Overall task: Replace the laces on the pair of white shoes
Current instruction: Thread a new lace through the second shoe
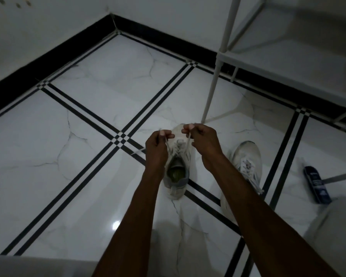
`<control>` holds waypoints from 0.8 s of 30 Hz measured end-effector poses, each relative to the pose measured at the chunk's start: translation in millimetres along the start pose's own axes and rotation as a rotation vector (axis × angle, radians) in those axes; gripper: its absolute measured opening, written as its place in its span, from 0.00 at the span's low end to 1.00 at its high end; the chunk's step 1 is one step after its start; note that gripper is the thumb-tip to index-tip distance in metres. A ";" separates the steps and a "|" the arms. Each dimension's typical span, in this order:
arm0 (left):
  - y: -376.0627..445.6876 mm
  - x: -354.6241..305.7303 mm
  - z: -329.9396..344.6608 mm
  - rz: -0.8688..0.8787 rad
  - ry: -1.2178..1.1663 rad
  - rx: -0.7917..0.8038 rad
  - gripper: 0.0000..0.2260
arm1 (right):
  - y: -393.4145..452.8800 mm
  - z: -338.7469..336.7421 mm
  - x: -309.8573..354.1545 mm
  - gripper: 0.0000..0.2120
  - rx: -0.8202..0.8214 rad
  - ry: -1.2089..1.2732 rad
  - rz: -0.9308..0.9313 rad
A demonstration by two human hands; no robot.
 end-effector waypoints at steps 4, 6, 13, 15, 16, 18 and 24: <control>12.1 -49.1 -4.9 0.104 0.008 0.009 0.12 | -2.5 15.8 33.0 0.12 0.046 0.031 -0.004; 16.2 -68.2 -3.8 0.125 0.003 0.023 0.12 | -4.5 23.4 50.0 0.13 0.062 0.043 -0.022; 31.1 -134.6 -11.3 0.202 0.042 0.027 0.14 | -4.8 46.0 117.5 0.13 0.101 0.023 -0.105; 33.2 -150.9 -14.8 0.218 0.046 0.028 0.14 | -4.8 49.4 134.8 0.13 0.097 0.022 -0.138; 34.3 -162.1 -16.7 0.233 0.057 0.022 0.14 | -4.1 51.3 145.5 0.13 0.094 0.021 -0.154; 34.1 -179.8 -19.5 0.255 0.046 0.011 0.13 | -3.1 53.3 161.5 0.13 0.081 0.016 -0.180; 31.7 -226.3 -26.2 0.346 0.034 -0.042 0.12 | -4.1 60.1 208.6 0.11 0.058 -0.046 -0.293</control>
Point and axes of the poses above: each hand's wrist, its own y-axis towards the middle knuckle, its own z-axis out of the palm, x = y × z, the point moved 10 cm from there along y, towards the middle knuckle, and after that the axes turned 10 degrees about y, right-handed, at the moved point
